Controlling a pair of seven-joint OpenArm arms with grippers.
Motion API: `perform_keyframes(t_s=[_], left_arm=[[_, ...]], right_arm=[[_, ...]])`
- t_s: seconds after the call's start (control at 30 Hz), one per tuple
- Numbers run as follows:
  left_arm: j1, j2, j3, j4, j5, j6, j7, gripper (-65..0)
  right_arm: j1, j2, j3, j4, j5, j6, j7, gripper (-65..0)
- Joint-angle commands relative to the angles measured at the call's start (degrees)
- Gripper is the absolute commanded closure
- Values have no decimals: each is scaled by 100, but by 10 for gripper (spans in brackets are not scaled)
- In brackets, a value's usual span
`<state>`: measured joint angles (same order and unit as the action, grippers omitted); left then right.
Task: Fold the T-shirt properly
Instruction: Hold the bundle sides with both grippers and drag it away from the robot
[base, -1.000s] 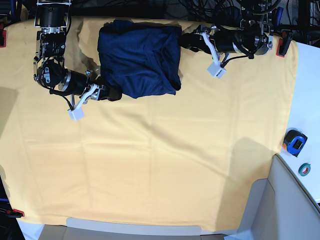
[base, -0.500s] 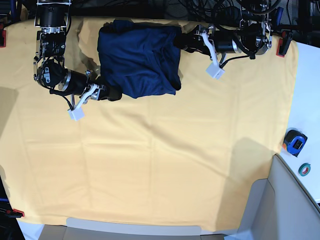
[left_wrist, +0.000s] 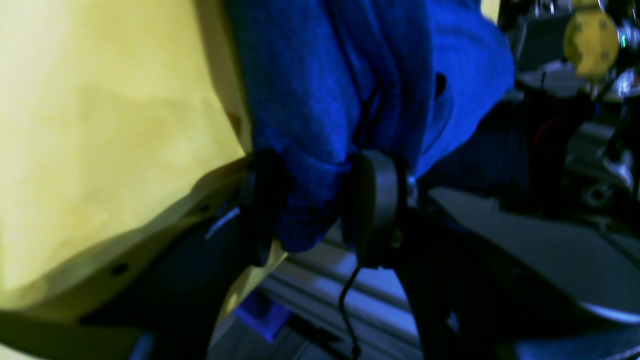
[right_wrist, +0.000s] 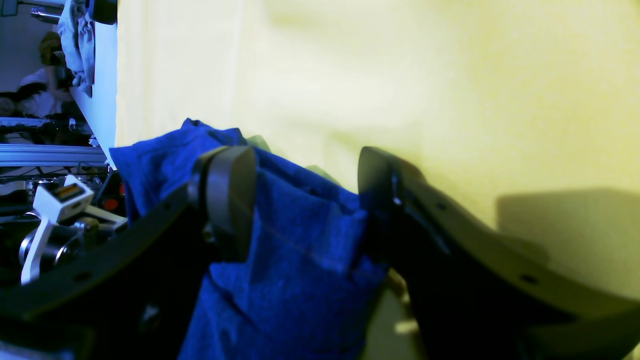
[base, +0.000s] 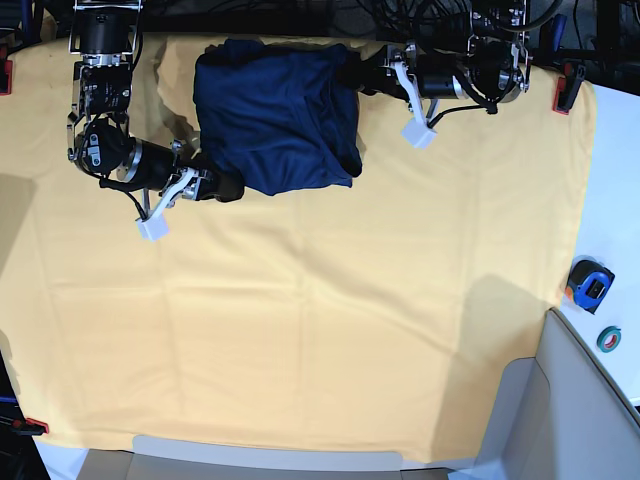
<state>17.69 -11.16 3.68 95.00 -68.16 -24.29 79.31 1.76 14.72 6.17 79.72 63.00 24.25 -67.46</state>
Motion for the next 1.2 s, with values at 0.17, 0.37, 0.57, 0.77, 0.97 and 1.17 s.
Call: perform_keyframes(t_s=[0.17,0.37,0.57,0.77,0.97,1.17], left_arm=[[-86,4,120,25,-72,-10,69,-251],[-130,13,128,25,-72,-10,69,-251],[-297,-31,410,43,-89,-10,69,-255],[-393,-23,506,298,-89,-19,69,-272],[-508,-5,506,324,-89,-19,69,-274],[-508,4,498,324,-89,-19,69,-274]], right_arm=[[66,-43,20,58,51,23,-1,-329],[75,-70,20,58,51,23,-1,-328],[92,-70,20,58,51,23,-1,-328],[75,-70,20,58,51,23,-1,-328],[75,-70,20,58,51,23,-1,-328],[75,-70,20,58,51,23,8,-328]])
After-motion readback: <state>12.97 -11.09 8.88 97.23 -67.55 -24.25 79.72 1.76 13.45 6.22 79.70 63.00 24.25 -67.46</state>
